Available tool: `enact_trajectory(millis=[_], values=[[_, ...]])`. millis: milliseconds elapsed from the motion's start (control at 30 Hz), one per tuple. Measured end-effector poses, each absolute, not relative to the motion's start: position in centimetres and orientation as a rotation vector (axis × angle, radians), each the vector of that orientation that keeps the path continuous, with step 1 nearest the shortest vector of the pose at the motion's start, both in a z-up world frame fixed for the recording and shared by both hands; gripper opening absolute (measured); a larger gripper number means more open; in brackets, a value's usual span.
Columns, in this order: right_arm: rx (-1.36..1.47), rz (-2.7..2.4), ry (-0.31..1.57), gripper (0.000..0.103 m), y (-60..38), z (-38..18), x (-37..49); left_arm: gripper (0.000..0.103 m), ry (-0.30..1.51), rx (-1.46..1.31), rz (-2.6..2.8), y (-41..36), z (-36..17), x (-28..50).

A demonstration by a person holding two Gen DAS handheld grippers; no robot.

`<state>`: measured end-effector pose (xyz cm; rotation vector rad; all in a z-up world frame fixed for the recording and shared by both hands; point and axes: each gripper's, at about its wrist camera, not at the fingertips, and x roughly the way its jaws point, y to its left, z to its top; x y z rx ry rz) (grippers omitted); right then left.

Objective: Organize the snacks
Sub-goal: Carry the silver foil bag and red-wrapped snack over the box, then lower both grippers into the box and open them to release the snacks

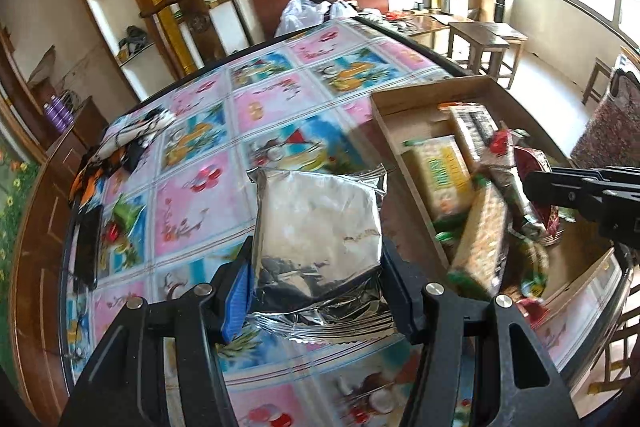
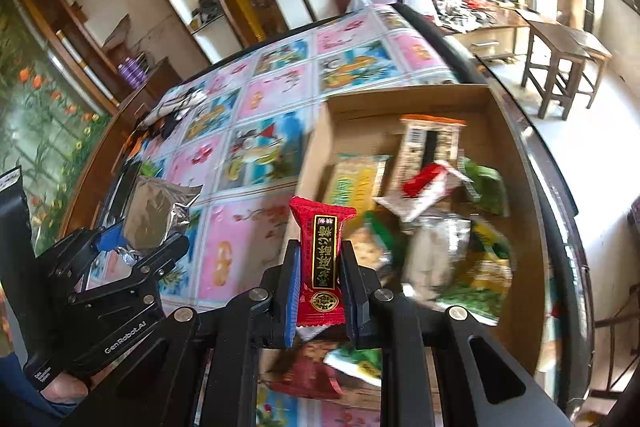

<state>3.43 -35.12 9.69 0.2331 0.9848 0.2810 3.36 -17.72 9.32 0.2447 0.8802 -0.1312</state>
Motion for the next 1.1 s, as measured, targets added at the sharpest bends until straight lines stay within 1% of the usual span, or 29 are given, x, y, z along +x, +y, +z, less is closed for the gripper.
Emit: enact_trajectory(millis=[233,433,500,567,600,633,867,1100], values=[[0.299,0.212,0.992,0.019,-39.0,9.3,3.6,0.057,0.886,0.256,-0.237,-22.0,9.7,4.5],[0.34,0.157,1.008,0.019,-41.6,8.7,3.9,0.057,0.931,0.267,-0.322,-25.6,8.3,5.6],[0.354,0.148,1.015,0.019,-42.2,8.4,4.0,0.057,0.942,0.269,-0.327,-26.2,7.8,5.9],[0.358,0.14,1.022,0.019,-42.6,8.2,4.3,0.053,0.955,0.267,-0.327,-26.7,7.3,6.4],[0.358,0.137,1.026,0.019,-42.7,8.1,4.4,0.048,0.958,0.27,-0.33,-27.0,7.0,6.7],[0.359,0.134,1.032,0.019,-42.9,7.9,4.5,0.047,0.962,0.273,-0.331,-27.2,6.8,7.0],[0.365,0.121,1.058,0.019,-43.5,6.8,5.7,0.047,0.962,0.294,-0.34,-28.1,5.7,8.1],[0.353,0.11,1.078,0.019,-43.5,6.0,6.7,0.047,0.975,0.26,-0.374,-28.2,4.8,9.0]])
